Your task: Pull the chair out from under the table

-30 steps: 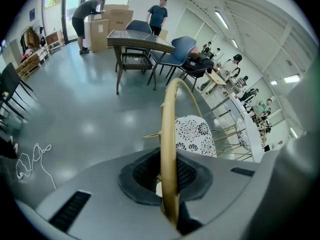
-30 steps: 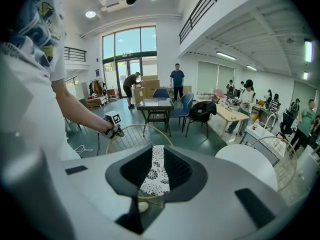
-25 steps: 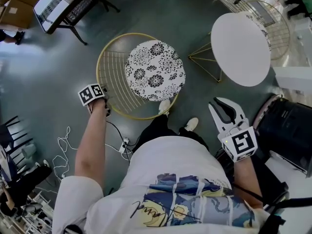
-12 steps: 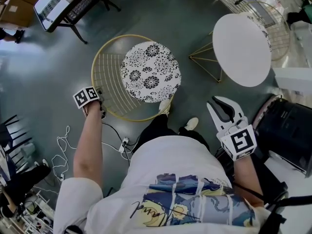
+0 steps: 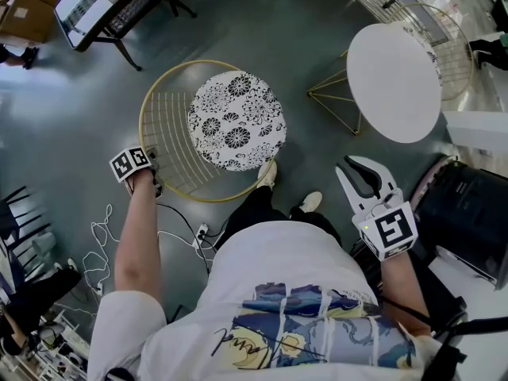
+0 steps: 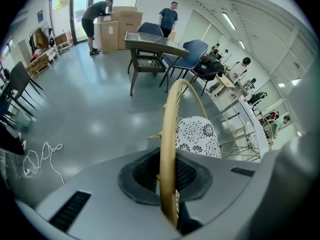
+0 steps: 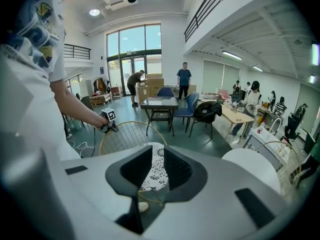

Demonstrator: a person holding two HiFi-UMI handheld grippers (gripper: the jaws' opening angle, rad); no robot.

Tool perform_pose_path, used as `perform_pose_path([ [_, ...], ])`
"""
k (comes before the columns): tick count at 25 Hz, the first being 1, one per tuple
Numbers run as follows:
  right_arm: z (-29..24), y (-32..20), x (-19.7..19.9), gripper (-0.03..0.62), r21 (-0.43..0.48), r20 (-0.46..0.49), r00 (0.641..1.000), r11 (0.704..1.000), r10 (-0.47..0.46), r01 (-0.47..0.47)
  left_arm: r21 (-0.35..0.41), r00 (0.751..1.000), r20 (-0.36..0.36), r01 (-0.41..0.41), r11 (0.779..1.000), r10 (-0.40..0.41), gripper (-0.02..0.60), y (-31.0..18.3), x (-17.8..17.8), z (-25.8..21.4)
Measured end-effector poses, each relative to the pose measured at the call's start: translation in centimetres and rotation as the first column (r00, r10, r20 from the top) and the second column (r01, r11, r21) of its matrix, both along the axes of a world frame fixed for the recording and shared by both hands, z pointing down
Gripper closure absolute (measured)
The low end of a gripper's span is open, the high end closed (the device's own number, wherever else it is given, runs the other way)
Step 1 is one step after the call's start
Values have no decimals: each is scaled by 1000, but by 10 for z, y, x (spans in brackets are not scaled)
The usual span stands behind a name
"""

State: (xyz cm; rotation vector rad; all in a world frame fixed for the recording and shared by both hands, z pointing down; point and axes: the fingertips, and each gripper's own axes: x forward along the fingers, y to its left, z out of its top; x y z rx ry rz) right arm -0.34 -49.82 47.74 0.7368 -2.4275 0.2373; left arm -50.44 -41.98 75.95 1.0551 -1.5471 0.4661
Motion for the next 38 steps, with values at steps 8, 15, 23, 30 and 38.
perform_pose_path([
  [8, 1, -8, -5, 519, -2, -6, 1000, 1000, -6, 6, -11, 1000, 5, 19, 1000, -19, 557, 9, -15, 1],
  [15, 2, -11, -8, 519, 2, 0, 1000, 1000, -8, 8, -8, 1000, 9, 18, 1000, -18, 555, 11, -15, 1],
  [23, -5, -9, -9, 519, 11, -4, 1000, 1000, -18, 18, -14, 1000, 3, -3, 1000, 3, 554, 9, -14, 3],
  [30, -6, -5, -9, 519, 19, 0, 1000, 1000, -16, 16, -17, 999, 46, 11, 1000, -11, 548, 8, -20, -3],
  [38, -5, 4, -3, 519, 24, 9, 1000, 1000, -13, 13, 10, 992, 129, 17, 1000, -18, 523, 17, -27, -16],
])
